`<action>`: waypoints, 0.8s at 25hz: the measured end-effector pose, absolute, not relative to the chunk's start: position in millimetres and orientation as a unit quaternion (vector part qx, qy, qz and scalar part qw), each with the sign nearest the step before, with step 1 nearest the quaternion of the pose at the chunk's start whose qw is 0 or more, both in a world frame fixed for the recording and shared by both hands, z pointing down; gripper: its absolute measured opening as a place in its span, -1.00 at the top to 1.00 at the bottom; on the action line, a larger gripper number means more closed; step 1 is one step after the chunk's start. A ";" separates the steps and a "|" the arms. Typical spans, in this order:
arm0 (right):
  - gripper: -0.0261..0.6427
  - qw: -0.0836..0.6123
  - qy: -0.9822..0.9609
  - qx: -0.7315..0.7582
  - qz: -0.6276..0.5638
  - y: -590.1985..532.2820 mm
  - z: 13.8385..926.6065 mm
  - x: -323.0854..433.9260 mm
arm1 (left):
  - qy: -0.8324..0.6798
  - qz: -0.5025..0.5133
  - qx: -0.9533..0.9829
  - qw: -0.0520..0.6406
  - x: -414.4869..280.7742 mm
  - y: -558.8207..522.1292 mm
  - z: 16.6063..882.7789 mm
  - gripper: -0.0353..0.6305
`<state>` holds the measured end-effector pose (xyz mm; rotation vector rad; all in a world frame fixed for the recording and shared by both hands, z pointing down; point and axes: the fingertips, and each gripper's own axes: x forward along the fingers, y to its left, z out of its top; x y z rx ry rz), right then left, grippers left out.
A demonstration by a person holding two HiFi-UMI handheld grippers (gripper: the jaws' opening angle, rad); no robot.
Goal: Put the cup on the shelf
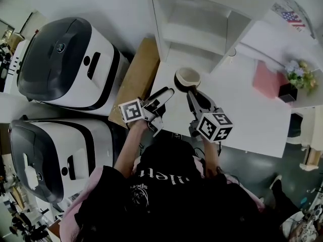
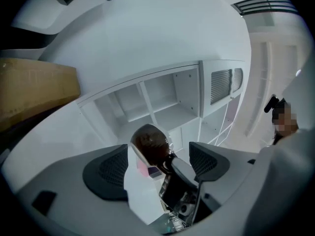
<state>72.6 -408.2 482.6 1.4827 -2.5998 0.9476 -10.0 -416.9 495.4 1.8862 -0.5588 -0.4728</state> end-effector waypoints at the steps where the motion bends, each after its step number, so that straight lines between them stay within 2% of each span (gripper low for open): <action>1: 0.68 0.004 -0.825 0.479 0.302 -416.8 489.2 76.4 | -0.236 -0.196 0.792 0.527 -10.7 -417.0 495.6 -0.27; 14: 0.68 0.029 -0.774 0.550 0.311 -529.3 580.4 111.2 | -0.229 -0.111 0.845 0.471 12.9 -400.2 499.3 -0.27; 20: 0.68 0.043 -0.751 0.578 0.317 -560.5 611.1 123.2 | -0.235 -0.103 0.842 0.475 11.9 -393.9 504.4 -0.27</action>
